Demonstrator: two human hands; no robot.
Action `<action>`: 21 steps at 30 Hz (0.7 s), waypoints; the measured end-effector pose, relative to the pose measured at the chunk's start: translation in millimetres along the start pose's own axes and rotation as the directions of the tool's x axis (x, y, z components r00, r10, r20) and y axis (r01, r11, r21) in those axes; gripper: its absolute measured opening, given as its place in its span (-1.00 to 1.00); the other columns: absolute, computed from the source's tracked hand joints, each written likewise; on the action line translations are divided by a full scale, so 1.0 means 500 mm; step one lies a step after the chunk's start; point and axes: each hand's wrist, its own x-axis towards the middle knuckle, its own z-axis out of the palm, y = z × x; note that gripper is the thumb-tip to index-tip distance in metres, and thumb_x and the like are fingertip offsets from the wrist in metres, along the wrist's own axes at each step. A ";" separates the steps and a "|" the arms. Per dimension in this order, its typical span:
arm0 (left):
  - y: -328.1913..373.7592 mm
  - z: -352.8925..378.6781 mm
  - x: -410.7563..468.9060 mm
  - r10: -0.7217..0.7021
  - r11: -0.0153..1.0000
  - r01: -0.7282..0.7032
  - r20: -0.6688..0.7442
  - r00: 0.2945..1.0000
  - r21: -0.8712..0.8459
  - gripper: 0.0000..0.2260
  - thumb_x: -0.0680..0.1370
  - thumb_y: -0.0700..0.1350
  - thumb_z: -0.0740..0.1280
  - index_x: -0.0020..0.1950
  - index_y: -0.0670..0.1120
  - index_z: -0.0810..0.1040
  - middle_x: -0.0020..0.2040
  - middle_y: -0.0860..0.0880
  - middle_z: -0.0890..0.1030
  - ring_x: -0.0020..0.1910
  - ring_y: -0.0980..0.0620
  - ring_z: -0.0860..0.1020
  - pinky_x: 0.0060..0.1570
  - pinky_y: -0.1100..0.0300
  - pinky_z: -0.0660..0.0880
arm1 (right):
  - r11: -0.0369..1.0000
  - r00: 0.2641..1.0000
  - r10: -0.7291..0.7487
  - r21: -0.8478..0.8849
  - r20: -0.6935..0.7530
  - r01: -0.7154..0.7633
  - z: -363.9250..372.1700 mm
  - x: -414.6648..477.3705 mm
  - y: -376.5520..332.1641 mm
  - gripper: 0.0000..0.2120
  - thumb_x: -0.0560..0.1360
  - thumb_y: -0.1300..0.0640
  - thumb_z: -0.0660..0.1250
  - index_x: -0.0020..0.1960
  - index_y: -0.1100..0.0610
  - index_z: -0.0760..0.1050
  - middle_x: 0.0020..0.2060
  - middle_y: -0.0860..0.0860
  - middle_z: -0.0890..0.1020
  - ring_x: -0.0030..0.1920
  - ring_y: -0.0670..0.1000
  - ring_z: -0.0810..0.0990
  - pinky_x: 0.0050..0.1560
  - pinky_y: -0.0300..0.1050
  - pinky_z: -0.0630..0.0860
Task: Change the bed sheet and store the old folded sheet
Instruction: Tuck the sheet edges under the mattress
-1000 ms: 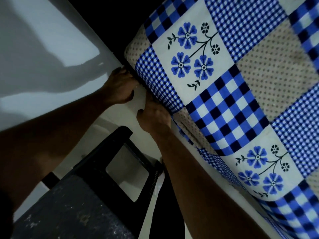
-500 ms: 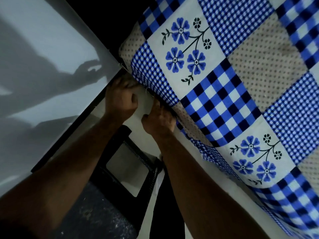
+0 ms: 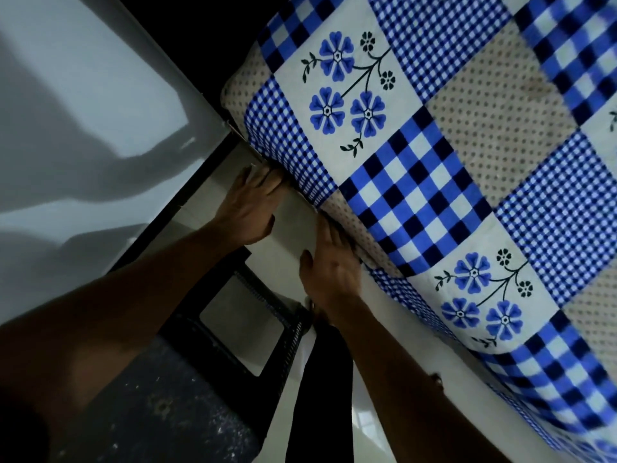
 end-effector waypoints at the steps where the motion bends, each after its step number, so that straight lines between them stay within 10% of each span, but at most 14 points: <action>1: -0.003 0.004 -0.003 -0.017 1.000 0.017 0.016 1.000 0.009 -0.18 0.27 -0.19 0.38 0.55 -0.13 0.27 0.51 -0.11 0.31 0.52 -0.18 0.20 0.38 -0.29 0.29 | 0.999 0.999 0.038 -0.024 0.002 -0.038 0.004 -0.008 0.010 -0.21 0.56 0.03 0.28 0.64 0.07 -0.09 0.61 0.04 0.12 0.58 0.11 0.12 0.55 0.18 0.16; 11: 0.063 0.010 -0.028 -0.078 0.984 0.018 -0.338 0.938 -0.176 -0.62 0.43 -0.18 0.27 0.23 -0.16 0.59 0.22 -0.15 0.60 0.20 -0.18 0.55 0.13 -0.07 0.45 | 0.979 0.987 0.158 -0.136 0.017 -0.154 0.015 0.027 0.003 -0.19 0.49 0.00 0.28 0.63 0.10 -0.03 0.52 0.11 0.33 0.48 0.18 0.31 0.36 0.21 0.34; 21: 0.156 0.034 -0.021 0.003 0.986 -0.020 -0.099 0.995 -0.168 -0.31 0.36 -0.28 0.34 0.51 -0.21 0.33 0.47 -0.21 0.40 0.46 -0.24 0.33 0.47 -0.21 0.21 | 0.998 0.999 -0.039 0.042 -0.026 0.040 -0.016 0.006 0.065 -0.25 0.49 0.12 0.28 0.61 0.19 0.09 0.51 0.20 0.32 0.46 0.19 0.37 0.37 0.14 0.45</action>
